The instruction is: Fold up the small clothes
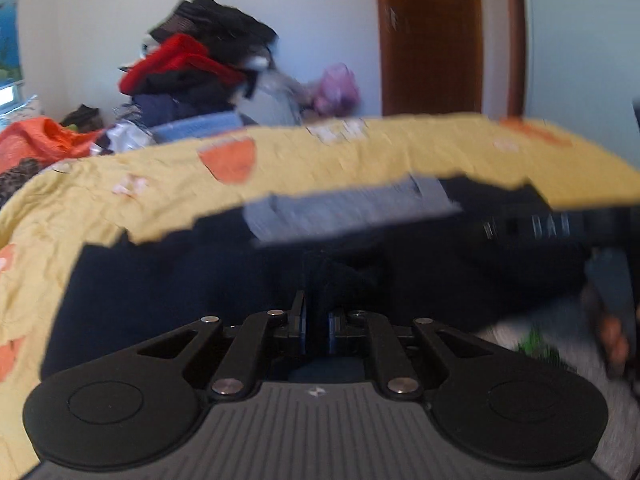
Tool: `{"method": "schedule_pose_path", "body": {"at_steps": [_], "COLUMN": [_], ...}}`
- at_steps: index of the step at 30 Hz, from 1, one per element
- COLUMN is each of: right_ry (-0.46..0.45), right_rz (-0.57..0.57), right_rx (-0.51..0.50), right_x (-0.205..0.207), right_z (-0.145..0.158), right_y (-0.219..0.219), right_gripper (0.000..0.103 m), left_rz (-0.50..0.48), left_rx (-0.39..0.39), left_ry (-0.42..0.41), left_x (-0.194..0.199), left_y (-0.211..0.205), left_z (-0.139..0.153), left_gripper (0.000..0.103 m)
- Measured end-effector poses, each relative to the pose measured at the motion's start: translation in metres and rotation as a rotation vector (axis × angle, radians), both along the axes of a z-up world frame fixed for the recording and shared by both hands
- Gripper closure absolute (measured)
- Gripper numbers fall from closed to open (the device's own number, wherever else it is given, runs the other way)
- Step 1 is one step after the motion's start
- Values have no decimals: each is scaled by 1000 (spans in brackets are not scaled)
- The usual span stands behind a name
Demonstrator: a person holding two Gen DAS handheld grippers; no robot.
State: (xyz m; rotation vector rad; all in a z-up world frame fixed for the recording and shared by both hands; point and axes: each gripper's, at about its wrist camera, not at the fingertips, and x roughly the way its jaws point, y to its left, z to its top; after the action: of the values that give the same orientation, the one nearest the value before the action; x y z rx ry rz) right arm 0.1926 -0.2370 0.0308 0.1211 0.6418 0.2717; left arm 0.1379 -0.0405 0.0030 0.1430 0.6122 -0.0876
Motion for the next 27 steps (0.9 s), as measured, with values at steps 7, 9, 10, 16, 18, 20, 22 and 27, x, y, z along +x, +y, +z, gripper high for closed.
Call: {"method": "schedule_pose_path", "body": {"at_steps": [7, 9, 10, 16, 18, 20, 22, 27], "right_ry": [-1, 0, 3, 106, 186, 305, 390, 391], "right_rz": [0, 1, 3, 54, 153, 220, 238, 236], "right_rx": [12, 10, 8, 253, 362, 389, 336, 202], "right_x": [0, 0, 0, 0, 5, 16, 25, 26], "right_z": [0, 0, 1, 38, 44, 37, 27, 18], "right_y": [-1, -1, -1, 7, 23, 44, 64, 94], "right_gripper": [0, 0, 0, 2, 2, 7, 17, 21], "left_rz": [-109, -43, -21, 129, 173, 196, 194, 199], "left_rx": [-110, -192, -244, -461, -508, -517, -502, -511], "left_ry": [-75, -119, -103, 26, -4, -10, -11, -18], "left_x": [-41, -60, -66, -72, -72, -72, -73, -76], "left_y": [31, 48, 59, 111, 120, 122, 120, 121], "left_z": [10, 14, 14, -10, -11, -12, -11, -12], "left_gripper": [9, 7, 7, 7, 7, 7, 7, 7]}}
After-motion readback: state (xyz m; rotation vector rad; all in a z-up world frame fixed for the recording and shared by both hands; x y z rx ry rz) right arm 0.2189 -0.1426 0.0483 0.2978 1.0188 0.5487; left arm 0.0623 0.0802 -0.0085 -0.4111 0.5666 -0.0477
